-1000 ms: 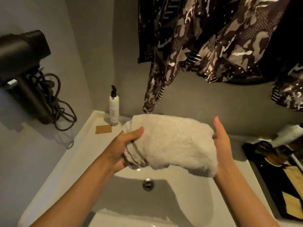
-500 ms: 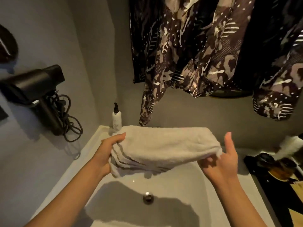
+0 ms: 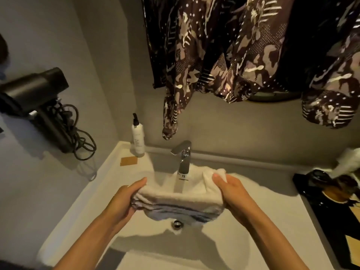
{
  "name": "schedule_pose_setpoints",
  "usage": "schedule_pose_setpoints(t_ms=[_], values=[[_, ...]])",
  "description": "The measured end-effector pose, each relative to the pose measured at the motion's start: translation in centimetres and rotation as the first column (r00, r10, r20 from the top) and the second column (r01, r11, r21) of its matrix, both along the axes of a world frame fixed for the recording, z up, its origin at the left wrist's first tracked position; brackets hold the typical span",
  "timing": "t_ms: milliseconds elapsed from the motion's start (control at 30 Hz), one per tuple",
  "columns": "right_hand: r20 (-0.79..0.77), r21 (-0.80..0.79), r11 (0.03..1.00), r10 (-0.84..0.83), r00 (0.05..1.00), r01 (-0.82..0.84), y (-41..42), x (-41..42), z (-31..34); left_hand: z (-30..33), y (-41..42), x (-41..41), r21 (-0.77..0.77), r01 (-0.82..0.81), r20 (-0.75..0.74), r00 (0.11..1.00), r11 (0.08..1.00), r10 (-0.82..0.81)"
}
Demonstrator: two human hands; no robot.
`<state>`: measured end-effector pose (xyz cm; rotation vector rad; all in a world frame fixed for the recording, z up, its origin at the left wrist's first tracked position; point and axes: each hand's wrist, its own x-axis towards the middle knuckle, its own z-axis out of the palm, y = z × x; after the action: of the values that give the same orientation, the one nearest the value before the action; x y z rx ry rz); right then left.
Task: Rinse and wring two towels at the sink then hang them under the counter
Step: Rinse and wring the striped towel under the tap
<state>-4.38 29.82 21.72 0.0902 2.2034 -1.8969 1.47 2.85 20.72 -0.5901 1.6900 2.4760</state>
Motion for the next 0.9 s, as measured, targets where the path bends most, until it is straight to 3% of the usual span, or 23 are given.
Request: schedule_pose_setpoints(t_ms=[100,167,233,300,367,433,500,567,633,700,800,900], values=[[0.004,0.044,0.999,0.013,1.0,-0.014,1.2,-0.5,1.6,-0.5,0.7,1.8,0.15,0.061,0.055,0.996,0.987,-0.07],[0.159,-0.191,0.981,0.061,0.985,-0.03,1.1,-0.9,2.6,-0.3,1.9,2.8,0.298,0.104,0.147,0.977,0.949,-0.153],[0.331,-0.417,0.907,0.213,0.919,-0.06,0.8,-0.5,3.8,-0.7,2.9,3.2,0.408,0.119,0.233,0.945,0.905,-0.229],[0.309,-0.53,0.835,0.35,0.884,-0.146,1.4,-0.5,4.8,0.0,3.4,2.3,0.448,0.174,0.21,0.933,0.877,-0.293],[0.226,-0.588,0.782,0.403,0.887,-0.206,2.0,-0.6,5.7,0.4,3.3,1.3,0.367,0.173,0.189,0.948,0.914,-0.255],[0.241,-0.5,0.832,0.398,0.885,-0.238,2.8,-0.9,4.9,0.8,2.6,0.4,0.291,0.098,0.152,0.977,0.952,-0.147],[0.273,-0.162,0.917,0.397,0.876,-0.365,3.5,-1.3,3.2,0.6,1.4,0.1,0.301,0.03,0.095,0.994,0.953,-0.061],[0.24,0.088,0.947,0.281,0.929,-0.309,3.6,-1.9,2.5,0.8,1.1,0.0,0.335,0.016,0.057,0.998,0.942,-0.037],[0.195,-0.017,0.995,0.097,0.976,-0.095,3.3,-2.4,1.7,0.7,1.2,-0.2,0.375,0.008,0.024,1.0,0.927,-0.018],[0.184,-0.06,0.997,0.05,0.982,-0.04,2.4,-2.1,0.6,0.1,1.4,-0.7,0.378,-0.027,0.04,0.999,0.925,0.013],[0.127,0.17,0.977,0.104,0.986,-0.125,0.8,-0.4,-1.5,-0.8,1.0,-1.5,0.398,-0.019,0.115,0.993,0.917,-0.03],[0.121,-0.062,0.995,-0.068,0.99,0.076,1.3,-1.1,-1.0,-1.7,-0.3,-1.8,0.324,0.004,0.203,0.976,0.946,-0.073]])
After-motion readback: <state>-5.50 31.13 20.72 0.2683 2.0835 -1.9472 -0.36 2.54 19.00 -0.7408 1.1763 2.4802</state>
